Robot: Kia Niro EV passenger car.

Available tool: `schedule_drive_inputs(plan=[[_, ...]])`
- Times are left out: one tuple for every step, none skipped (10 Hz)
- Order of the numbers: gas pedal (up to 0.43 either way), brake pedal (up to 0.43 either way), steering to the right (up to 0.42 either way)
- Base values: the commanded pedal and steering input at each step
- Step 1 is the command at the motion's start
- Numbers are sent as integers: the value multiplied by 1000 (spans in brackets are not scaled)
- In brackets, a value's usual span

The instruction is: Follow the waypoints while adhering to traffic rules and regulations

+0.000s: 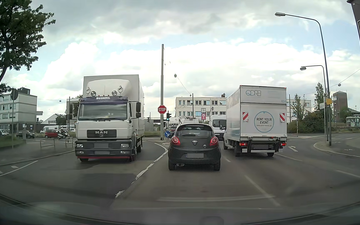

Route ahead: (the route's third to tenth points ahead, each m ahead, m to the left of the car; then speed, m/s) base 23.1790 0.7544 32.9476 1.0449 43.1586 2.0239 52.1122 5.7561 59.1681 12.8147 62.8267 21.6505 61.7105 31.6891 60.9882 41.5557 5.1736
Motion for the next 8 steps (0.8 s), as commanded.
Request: schedule_drive_inputs(plan=[[0, 30, 0], [0, 30, 0], [0, 30, 0], [0, 30, 0], [0, 30, 0], [0, 30, 0], [0, 30, 0], [0, 30, 0]])
